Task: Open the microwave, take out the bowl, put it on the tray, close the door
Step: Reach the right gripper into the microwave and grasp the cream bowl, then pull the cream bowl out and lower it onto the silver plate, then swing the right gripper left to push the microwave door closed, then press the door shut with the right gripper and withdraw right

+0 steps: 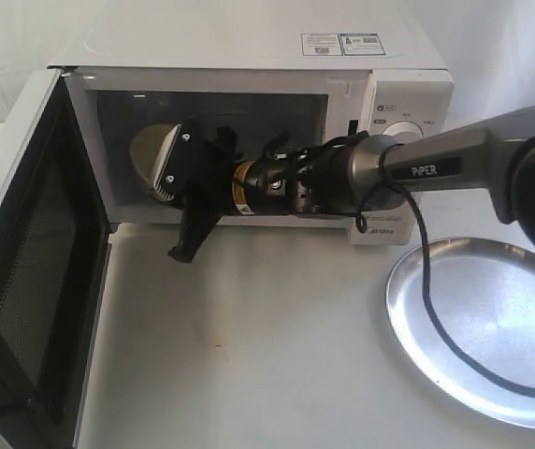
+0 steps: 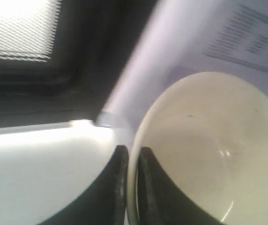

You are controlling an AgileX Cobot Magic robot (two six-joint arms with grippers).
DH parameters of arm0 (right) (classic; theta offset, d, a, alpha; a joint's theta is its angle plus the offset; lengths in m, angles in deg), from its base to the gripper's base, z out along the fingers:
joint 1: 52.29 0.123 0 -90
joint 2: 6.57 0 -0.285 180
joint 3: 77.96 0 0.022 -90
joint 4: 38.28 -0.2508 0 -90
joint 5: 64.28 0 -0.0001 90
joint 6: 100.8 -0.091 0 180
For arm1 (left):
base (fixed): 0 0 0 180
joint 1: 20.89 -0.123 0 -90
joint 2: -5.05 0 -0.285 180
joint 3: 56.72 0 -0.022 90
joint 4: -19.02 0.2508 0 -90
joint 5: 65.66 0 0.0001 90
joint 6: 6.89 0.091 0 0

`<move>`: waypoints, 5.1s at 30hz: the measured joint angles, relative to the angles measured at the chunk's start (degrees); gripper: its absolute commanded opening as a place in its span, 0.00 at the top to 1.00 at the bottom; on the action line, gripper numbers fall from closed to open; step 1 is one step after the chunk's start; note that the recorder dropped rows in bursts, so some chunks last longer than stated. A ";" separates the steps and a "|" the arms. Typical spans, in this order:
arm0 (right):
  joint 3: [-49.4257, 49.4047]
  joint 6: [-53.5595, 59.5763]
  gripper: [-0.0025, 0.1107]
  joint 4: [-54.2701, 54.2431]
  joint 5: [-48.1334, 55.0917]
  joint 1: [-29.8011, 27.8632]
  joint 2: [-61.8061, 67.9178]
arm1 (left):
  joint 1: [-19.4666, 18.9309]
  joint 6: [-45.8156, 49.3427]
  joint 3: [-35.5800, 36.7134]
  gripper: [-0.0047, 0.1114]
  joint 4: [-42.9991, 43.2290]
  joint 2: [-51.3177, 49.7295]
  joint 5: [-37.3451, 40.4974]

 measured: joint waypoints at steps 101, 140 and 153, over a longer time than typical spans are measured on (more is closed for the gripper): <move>6.65 -12.26 0.98 8.42 44.49 31.72 -17.97 | 0.00 0.00 0.00 0.96 0.00 0.00 0.00; -9.20 -25.31 0.98 12.12 82.31 13.90 -16.97 | 0.00 0.00 0.00 0.96 0.00 0.00 -0.09; -17.40 -27.77 0.98 12.42 72.21 18.55 -23.64 | 0.00 0.00 0.00 0.96 0.00 0.00 -0.09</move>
